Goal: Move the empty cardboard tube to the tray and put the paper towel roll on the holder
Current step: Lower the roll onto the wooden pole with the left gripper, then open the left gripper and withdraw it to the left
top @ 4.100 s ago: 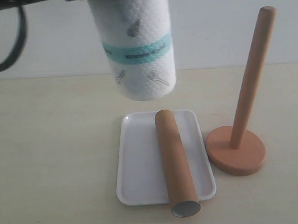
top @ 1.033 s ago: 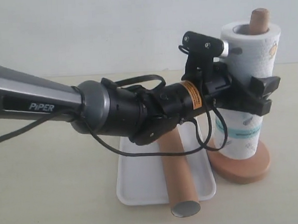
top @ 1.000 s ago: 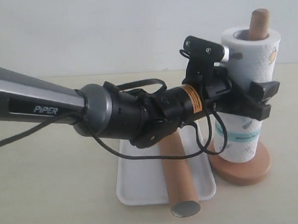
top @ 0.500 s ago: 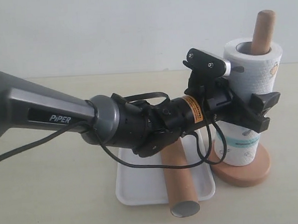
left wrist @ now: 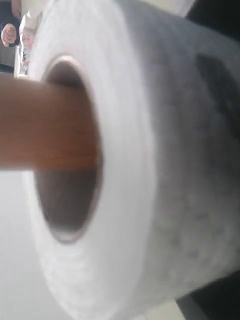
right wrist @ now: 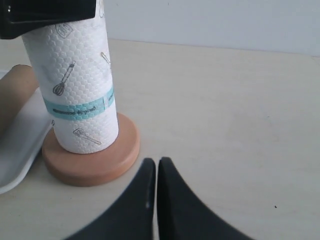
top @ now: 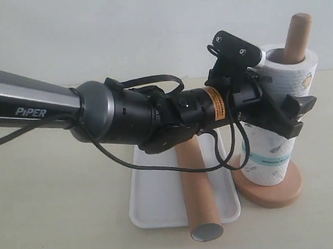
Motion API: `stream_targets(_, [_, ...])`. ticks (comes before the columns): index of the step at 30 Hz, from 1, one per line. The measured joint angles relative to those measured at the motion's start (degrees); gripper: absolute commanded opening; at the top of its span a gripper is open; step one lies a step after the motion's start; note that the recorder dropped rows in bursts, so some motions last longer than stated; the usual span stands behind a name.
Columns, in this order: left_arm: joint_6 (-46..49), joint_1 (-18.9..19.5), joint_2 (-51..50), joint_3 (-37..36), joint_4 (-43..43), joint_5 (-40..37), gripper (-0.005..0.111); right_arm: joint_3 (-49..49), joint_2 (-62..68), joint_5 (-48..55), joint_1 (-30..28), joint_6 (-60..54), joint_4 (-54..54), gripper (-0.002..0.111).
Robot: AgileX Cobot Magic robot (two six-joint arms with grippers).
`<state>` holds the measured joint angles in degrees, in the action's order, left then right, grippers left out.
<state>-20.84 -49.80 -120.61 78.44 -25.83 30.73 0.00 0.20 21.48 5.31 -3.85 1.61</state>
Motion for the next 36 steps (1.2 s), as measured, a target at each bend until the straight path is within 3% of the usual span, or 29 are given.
stream_targets(7, [-1.5, 0.0, 2.1, 0.0, -2.1, -0.8, 0.083, 0.0, 0.0, 0.0, 0.0, 0.0, 0.0, 0.001])
stream_targets(11, [-6.3, 0.0, 2.5, 0.0, -8.3, -1.0, 0.083, 0.0, 0.0, 0.0, 0.0, 0.0, 0.0, 0.001])
stream_targets(20, [-9.5, 0.0, 6.1, 0.0, -12.9, -10.6, 0.083, 0.0, 0.0, 0.0, 0.0, 0.0, 0.0, 0.001])
stream_targets(32, [-9.5, 0.1, 12.1, -8.1, -13.1, -12.0, 0.083, 0.0, 0.0, 0.0, 0.0, 0.0, 0.0, 0.001])
stream_targets(36, [-9.5, 2.1, 14.8, -11.3, -13.1, -13.3, 0.083, 0.0, 0.0, 0.0, 0.0, 0.0, 0.0, 0.001])
